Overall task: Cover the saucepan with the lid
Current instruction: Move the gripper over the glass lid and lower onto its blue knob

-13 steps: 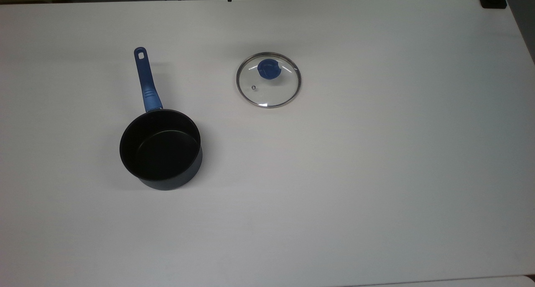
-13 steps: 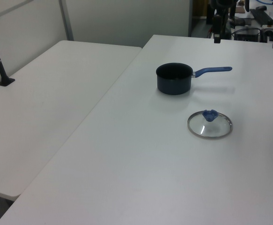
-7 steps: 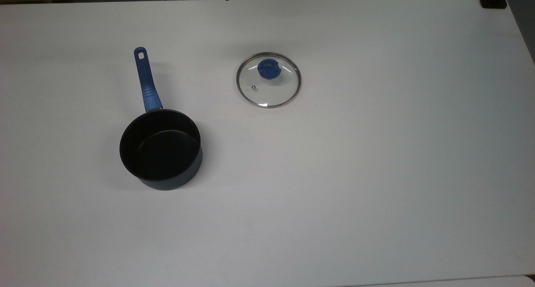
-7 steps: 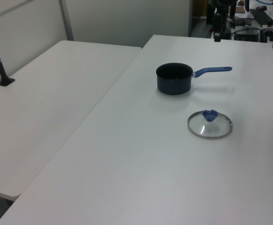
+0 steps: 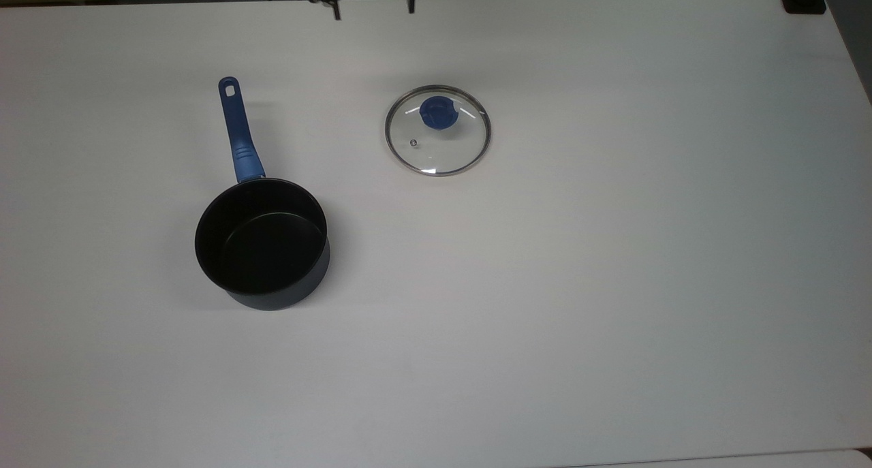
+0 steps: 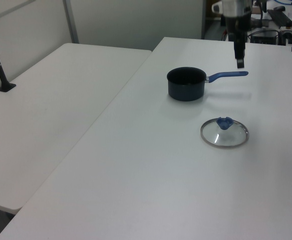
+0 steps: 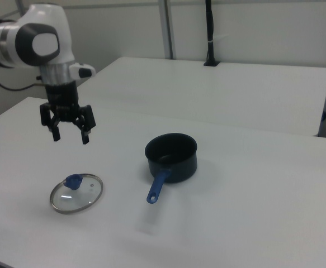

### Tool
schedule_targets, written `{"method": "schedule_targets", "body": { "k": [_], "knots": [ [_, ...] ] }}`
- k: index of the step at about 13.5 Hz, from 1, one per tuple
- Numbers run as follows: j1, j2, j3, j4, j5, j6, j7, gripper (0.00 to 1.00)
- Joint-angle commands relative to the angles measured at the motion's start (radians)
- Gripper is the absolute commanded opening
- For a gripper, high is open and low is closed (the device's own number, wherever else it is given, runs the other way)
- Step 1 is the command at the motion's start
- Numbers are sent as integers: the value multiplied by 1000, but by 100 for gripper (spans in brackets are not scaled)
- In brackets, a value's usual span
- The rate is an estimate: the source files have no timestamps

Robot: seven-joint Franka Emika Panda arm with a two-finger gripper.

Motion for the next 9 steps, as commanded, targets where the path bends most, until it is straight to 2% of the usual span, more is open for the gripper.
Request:
{"method": "schedule_targets", "body": {
  "k": [1, 3, 4, 9],
  "knots": [
    [58, -37, -4, -123, -16, 122, -24, 97],
    [83, -28, -4, -176, -17, 189, -24, 96],
    [110, -7, -4, -181, -19, 211, -24, 94],
    [149, 84, -4, -190, -39, 295, -24, 93]
  ]
}}
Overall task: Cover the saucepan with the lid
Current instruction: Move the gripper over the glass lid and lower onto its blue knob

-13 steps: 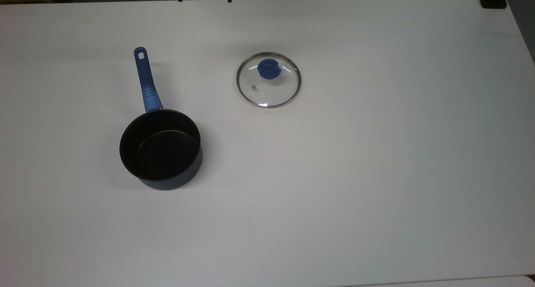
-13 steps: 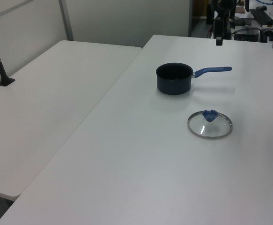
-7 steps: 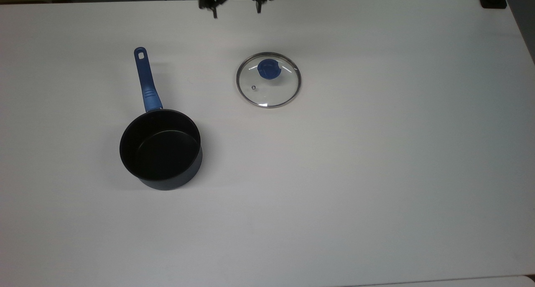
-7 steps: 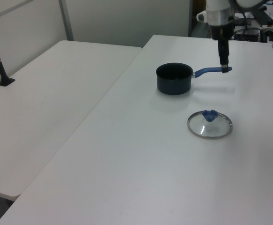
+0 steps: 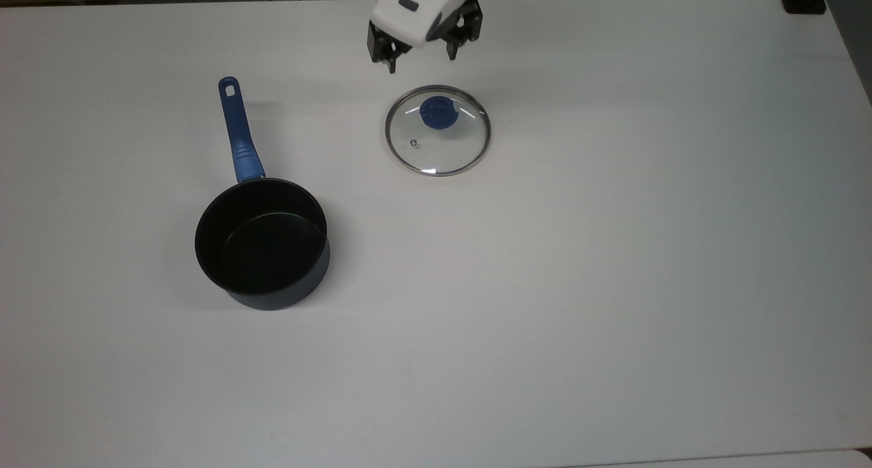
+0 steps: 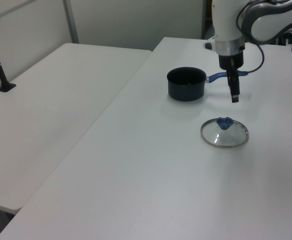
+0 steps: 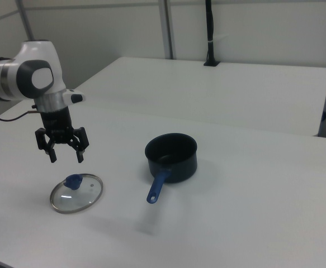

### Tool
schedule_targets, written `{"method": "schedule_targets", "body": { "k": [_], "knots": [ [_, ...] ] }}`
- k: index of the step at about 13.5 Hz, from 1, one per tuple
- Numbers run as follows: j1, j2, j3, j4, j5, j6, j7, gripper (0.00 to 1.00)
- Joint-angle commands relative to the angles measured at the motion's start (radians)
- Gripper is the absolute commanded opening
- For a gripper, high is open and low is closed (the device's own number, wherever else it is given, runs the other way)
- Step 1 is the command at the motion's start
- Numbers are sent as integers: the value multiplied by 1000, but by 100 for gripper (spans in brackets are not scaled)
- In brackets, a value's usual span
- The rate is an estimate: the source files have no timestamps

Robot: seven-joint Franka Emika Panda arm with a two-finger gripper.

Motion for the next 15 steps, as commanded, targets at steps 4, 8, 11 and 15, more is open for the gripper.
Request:
{"method": "schedule_targets", "body": {
  "k": [4, 8, 11, 15],
  "knots": [
    [54, 98, -8, -33, -27, 106, -9, 93],
    [74, 146, -8, -34, -61, 141, 20, 88],
    [76, 181, -8, -34, -87, 168, 50, 84],
    [78, 192, -8, -34, -90, 175, 51, 75]
  ]
}}
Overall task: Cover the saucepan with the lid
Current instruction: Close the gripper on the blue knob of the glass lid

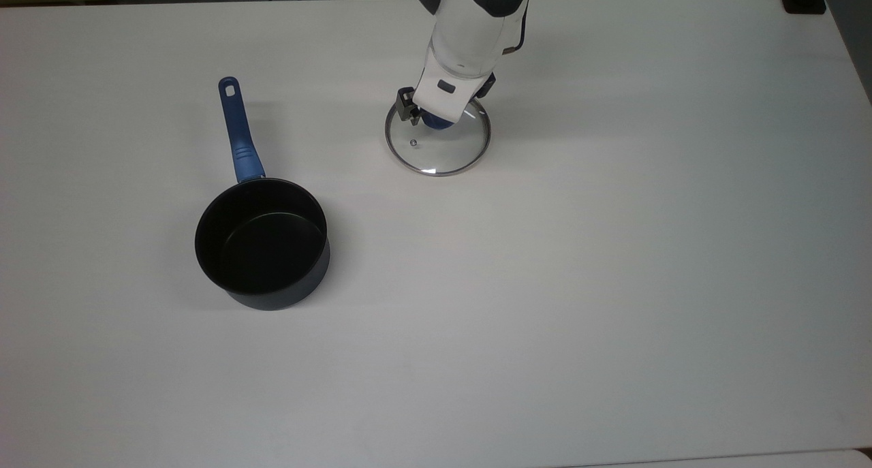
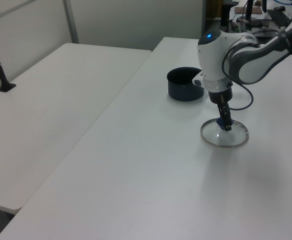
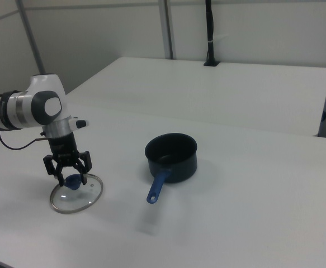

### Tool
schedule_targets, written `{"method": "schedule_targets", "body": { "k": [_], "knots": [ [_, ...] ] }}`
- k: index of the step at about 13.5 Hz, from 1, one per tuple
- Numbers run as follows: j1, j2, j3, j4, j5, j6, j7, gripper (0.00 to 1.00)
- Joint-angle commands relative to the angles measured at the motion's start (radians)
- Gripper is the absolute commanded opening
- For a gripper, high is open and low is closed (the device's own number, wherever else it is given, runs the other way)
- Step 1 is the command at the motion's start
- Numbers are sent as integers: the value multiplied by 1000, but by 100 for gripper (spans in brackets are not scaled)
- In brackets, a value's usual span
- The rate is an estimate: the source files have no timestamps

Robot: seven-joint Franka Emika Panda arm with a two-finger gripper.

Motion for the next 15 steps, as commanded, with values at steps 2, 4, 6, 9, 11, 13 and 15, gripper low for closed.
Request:
{"method": "schedule_targets", "body": {
  "k": [2, 4, 6, 9, 11, 13, 15],
  "knots": [
    [18, -2, -8, -14, -20, 27, 27, 66],
    [21, -3, -8, -14, -20, 27, 25, 54],
    [21, -8, -8, -14, -20, 23, 25, 51],
    [19, -45, -8, -9, -19, 4, 25, 49],
    [19, -72, -9, 0, -13, -32, 17, 48],
    [19, -86, -9, 5, -8, -35, 19, 47],
    [19, -102, -11, 41, -6, -86, 16, 47]
  ]
}}
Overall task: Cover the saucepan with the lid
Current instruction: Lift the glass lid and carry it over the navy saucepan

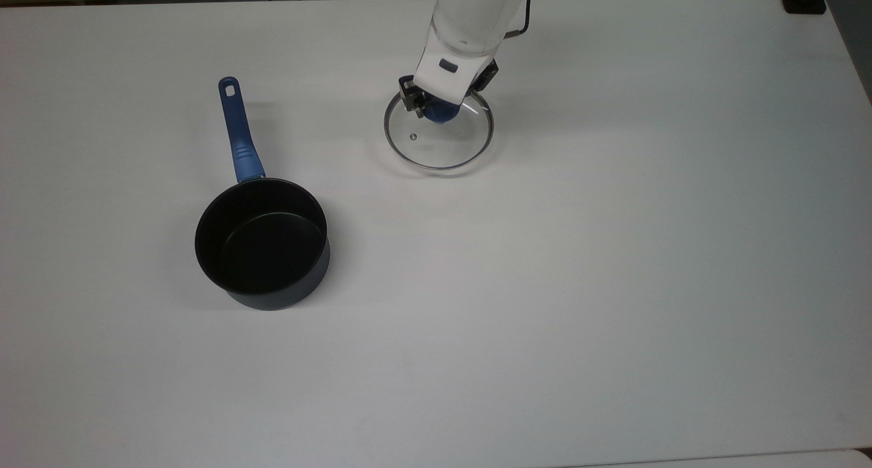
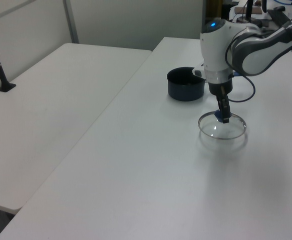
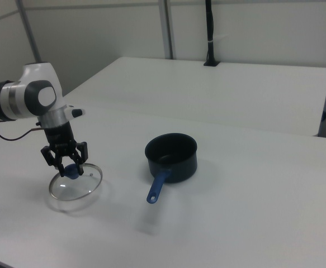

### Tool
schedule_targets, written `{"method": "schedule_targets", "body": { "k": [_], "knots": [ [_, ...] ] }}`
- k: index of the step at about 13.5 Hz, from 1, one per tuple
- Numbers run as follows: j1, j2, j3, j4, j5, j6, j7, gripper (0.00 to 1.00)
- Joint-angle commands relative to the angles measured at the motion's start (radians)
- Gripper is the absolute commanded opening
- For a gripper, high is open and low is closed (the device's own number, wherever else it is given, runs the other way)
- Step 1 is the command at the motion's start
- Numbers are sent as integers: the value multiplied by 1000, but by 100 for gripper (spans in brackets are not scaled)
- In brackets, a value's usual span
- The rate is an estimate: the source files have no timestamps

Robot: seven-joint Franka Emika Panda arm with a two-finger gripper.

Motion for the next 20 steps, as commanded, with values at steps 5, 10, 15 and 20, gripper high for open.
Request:
{"method": "schedule_targets", "body": {
  "k": [5, 10, 15, 20],
  "knots": [
    [-12, -80, -23, 148, 21, -198, 10, 45],
    [-101, -8, -69, 364, 29, -293, -34, 45],
    [-229, 192, -71, 601, 72, -297, -46, 45],
    [-292, 303, -71, 689, 72, -281, -48, 45]
  ]
}}
